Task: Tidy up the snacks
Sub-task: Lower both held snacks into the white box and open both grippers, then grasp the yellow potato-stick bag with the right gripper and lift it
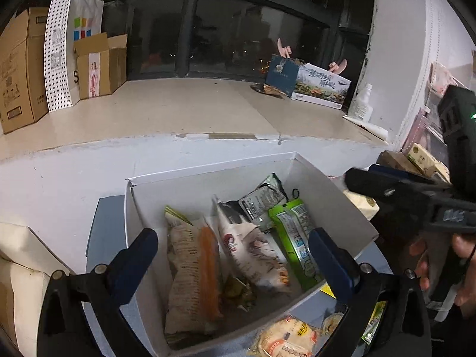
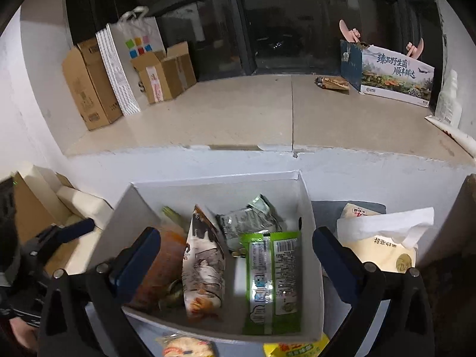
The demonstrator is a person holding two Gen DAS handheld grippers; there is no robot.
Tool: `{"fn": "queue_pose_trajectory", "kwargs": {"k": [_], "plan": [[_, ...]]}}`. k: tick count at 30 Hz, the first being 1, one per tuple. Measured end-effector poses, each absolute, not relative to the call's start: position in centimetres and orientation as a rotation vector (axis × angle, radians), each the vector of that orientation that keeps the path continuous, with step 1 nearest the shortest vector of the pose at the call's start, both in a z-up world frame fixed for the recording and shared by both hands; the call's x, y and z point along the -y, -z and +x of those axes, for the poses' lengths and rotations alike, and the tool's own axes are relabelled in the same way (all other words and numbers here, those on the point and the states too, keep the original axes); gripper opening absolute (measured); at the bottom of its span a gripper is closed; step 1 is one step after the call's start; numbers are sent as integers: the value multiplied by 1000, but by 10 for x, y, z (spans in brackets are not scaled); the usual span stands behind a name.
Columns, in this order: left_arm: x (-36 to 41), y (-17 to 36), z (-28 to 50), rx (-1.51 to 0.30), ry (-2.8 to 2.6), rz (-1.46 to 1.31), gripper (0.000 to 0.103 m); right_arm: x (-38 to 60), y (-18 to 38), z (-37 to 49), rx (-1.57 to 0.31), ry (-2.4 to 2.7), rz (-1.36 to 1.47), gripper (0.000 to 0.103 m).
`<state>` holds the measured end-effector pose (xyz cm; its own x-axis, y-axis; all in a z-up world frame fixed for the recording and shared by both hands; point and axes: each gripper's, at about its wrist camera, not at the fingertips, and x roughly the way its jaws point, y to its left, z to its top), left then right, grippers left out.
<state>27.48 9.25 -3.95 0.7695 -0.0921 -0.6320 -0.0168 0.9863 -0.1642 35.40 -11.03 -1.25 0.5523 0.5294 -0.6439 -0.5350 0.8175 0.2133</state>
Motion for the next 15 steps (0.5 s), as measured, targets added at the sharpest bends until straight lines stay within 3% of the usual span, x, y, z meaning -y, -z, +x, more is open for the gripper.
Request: {"fn": "queue_pose_trajectory", "kwargs": {"k": [15], "plan": [[-60,7,157,-560,155,-109,103,196,-27,226,-555,-763,105,103]]}}
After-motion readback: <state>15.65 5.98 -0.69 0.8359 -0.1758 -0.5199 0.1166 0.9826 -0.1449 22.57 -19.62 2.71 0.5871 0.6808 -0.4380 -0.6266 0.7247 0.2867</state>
